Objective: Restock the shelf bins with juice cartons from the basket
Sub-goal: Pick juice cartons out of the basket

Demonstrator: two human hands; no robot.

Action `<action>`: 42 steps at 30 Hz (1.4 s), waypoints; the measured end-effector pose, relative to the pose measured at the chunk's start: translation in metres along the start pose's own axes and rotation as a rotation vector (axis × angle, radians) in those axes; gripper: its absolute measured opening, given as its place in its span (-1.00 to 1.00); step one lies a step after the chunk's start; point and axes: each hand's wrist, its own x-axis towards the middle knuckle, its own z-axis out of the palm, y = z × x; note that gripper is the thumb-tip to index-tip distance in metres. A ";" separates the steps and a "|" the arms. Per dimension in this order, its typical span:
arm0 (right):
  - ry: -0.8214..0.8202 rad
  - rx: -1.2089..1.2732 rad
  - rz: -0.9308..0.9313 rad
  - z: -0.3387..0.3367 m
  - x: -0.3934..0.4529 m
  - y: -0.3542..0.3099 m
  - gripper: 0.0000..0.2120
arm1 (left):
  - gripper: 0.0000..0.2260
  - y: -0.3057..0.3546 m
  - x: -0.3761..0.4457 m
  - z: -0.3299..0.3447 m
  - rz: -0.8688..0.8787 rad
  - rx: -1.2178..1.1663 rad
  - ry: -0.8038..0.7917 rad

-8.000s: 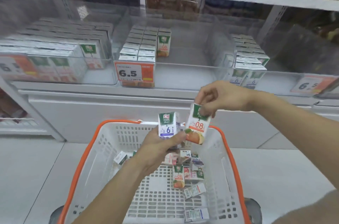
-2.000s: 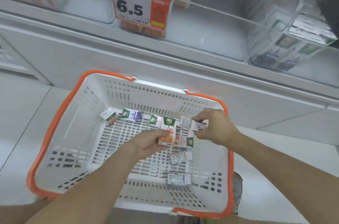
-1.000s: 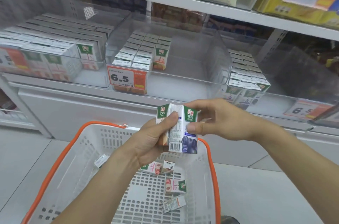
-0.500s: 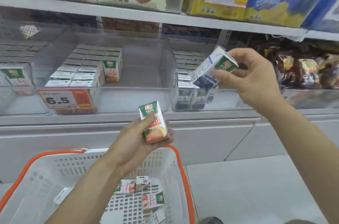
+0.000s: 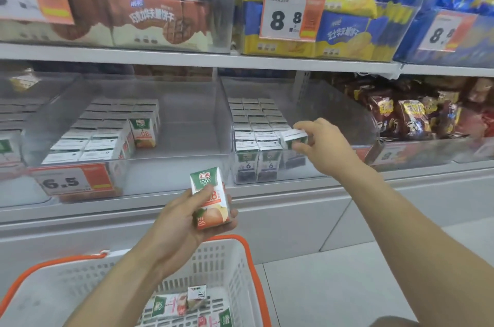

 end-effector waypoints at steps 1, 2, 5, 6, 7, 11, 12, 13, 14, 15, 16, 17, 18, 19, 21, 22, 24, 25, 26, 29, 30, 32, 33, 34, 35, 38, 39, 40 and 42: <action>-0.048 -0.023 0.025 0.002 0.001 0.000 -0.60 | -0.61 0.003 0.001 -0.001 -0.005 0.001 0.004; -0.097 -0.039 0.050 0.003 0.000 0.001 -0.60 | -0.60 0.006 0.001 -0.003 -0.009 -0.004 0.009; -0.151 -0.089 0.084 0.007 -0.001 0.000 -0.55 | -0.63 0.016 0.004 -0.006 -0.007 0.012 0.027; -0.149 -0.111 0.090 0.006 -0.002 0.000 -0.57 | -0.65 0.019 0.005 -0.007 -0.002 0.042 0.031; -0.159 -0.136 0.104 0.005 -0.003 0.000 -0.62 | -0.67 0.023 0.006 -0.006 0.000 0.083 0.029; -0.174 -0.290 0.136 0.001 -0.008 -0.005 -0.64 | -0.69 0.042 0.004 0.000 -0.048 0.252 -0.033; -0.108 -0.301 0.096 0.000 -0.010 -0.011 -0.63 | -0.69 0.047 0.002 0.001 -0.064 0.292 -0.050; -0.026 -0.259 0.027 0.000 -0.011 -0.021 -0.64 | -0.71 0.052 0.001 0.000 -0.078 0.338 -0.067; 0.045 -0.160 -0.058 -0.002 -0.015 -0.034 -0.68 | -0.74 0.056 -0.001 -0.002 -0.088 0.392 -0.088; 0.071 -0.022 -0.136 -0.003 -0.020 -0.050 -0.74 | -0.77 0.059 -0.004 -0.005 -0.095 0.446 -0.110; 0.041 0.126 -0.195 -0.003 -0.026 -0.069 -0.80 | -0.76 0.063 -0.007 -0.009 -0.097 0.492 -0.130; -0.040 0.245 -0.227 -0.001 -0.034 -0.086 -0.84 | -0.74 0.066 -0.010 -0.012 -0.095 0.528 -0.150; -0.140 0.330 -0.249 0.003 -0.041 -0.102 -0.86 | -0.71 0.069 -0.014 -0.016 -0.087 0.555 -0.164; -0.236 0.383 -0.261 0.010 -0.046 -0.116 -0.84 | -0.68 0.072 -0.018 -0.021 -0.079 0.572 -0.175; -0.405 0.474 -0.251 0.027 -0.051 -0.137 -0.72 | -0.60 0.076 -0.025 -0.032 -0.057 0.585 -0.190; -0.468 0.530 -0.239 0.033 -0.052 -0.145 -0.70 | -0.56 0.078 -0.029 -0.038 -0.037 0.592 -0.187; -0.550 0.660 -0.226 0.040 -0.051 -0.160 -0.73 | -0.52 0.080 -0.035 -0.052 0.021 0.613 -0.153; -0.577 0.719 -0.232 0.042 -0.050 -0.166 -0.75 | -0.51 0.081 -0.037 -0.058 0.057 0.613 -0.130; -0.597 0.767 -0.241 0.043 -0.047 -0.173 -0.77 | -0.50 0.083 -0.039 -0.063 0.097 0.602 -0.106; -0.579 0.960 -0.236 0.049 -0.036 -0.192 -0.76 | -0.52 0.094 -0.039 -0.079 0.345 0.656 -0.016; -0.536 1.043 -0.221 0.052 -0.031 -0.198 -0.75 | -0.52 0.099 -0.038 -0.084 0.468 0.728 0.027; -0.372 1.135 -0.210 0.058 -0.017 -0.210 -0.75 | -0.50 0.110 -0.034 -0.097 0.678 0.914 0.146; -0.272 1.115 -0.228 0.062 -0.007 -0.214 -0.77 | -0.48 0.114 -0.030 -0.105 0.750 1.036 0.226; -0.183 1.059 -0.258 0.067 0.003 -0.219 -0.79 | -0.45 0.117 -0.025 -0.114 0.801 1.168 0.302; -0.109 0.974 -0.294 0.073 0.013 -0.223 -0.81 | -0.41 0.118 -0.019 -0.124 0.826 1.301 0.357; 0.013 0.569 -0.365 0.094 0.043 -0.231 -0.76 | -0.37 0.112 -0.003 -0.150 0.779 1.608 0.409; 0.015 0.425 -0.365 0.102 0.052 -0.232 -0.71 | -0.39 0.109 0.000 -0.156 0.755 1.681 0.409; -0.008 0.317 -0.354 0.110 0.059 -0.233 -0.66 | -0.41 0.106 0.003 -0.160 0.746 1.750 0.408; -0.105 0.208 -0.325 0.125 0.071 -0.236 -0.60 | -0.47 0.102 0.005 -0.164 0.781 1.869 0.415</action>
